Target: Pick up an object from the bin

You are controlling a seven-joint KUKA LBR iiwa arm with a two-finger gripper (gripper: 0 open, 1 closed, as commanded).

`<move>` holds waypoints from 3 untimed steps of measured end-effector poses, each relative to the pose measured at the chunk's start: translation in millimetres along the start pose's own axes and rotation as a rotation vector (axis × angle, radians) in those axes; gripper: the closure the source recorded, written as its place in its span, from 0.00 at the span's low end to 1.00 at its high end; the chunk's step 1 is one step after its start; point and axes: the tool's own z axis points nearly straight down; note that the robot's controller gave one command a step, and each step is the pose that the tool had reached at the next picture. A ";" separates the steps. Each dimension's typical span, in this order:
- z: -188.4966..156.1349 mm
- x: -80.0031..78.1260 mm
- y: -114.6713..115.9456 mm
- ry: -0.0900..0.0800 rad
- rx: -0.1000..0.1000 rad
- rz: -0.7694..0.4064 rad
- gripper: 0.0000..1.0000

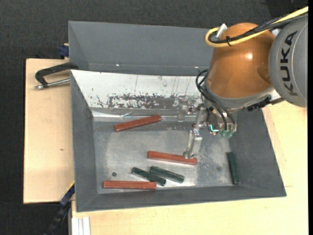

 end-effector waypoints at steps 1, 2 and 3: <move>-4.3 -1.5 -0.2 -0.009 -0.001 0.002 0.00; 48.9 -2.7 -0.2 -0.014 -0.001 0.001 0.00; 94.3 21.3 34.4 -0.007 0.000 -0.105 1.00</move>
Offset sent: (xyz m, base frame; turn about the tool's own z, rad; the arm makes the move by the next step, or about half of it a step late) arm -0.0002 -0.0007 -0.1427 -0.0010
